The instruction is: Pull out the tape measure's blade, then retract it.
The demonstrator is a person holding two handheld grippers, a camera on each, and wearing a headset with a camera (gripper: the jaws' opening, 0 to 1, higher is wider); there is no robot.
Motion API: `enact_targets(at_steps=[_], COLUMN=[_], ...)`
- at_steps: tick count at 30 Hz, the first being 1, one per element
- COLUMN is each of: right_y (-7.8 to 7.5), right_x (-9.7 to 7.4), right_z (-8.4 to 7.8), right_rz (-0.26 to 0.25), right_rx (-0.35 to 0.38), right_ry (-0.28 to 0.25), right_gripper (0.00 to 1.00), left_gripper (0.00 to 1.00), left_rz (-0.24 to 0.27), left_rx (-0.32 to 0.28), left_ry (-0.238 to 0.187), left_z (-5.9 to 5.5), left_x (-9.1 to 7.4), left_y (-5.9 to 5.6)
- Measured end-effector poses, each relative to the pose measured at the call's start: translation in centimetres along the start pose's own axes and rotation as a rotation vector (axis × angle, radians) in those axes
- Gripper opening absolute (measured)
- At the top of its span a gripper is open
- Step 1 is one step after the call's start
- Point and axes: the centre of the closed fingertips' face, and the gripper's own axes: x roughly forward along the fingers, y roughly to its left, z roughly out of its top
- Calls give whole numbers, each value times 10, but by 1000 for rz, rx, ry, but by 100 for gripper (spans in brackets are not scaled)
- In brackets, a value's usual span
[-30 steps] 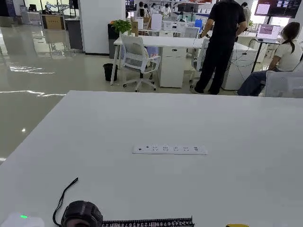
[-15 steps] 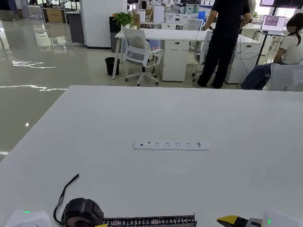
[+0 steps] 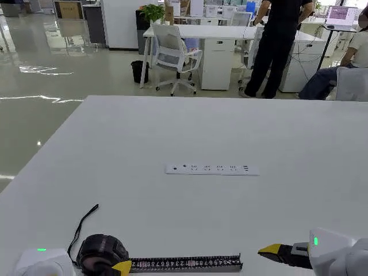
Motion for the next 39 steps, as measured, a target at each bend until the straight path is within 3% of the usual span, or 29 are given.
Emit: enact_targets(at_steps=[16, 22, 39], right_y=[-22, -24, -33], right_x=[20, 29, 52], right_z=[-1, -7, -21], right_rz=[117, 170, 248], right_rx=[-77, -110, -162], right_ry=[12, 41, 85], right_gripper=[44, 42, 28], left_gripper=[83, 82, 79], left_rz=[61, 82, 121], left_rx=[-19, -24, -45], left_ry=[7, 12, 27], left_z=[-2, -4, -6], left_x=[13, 18, 34], left_y=[0, 2, 1])
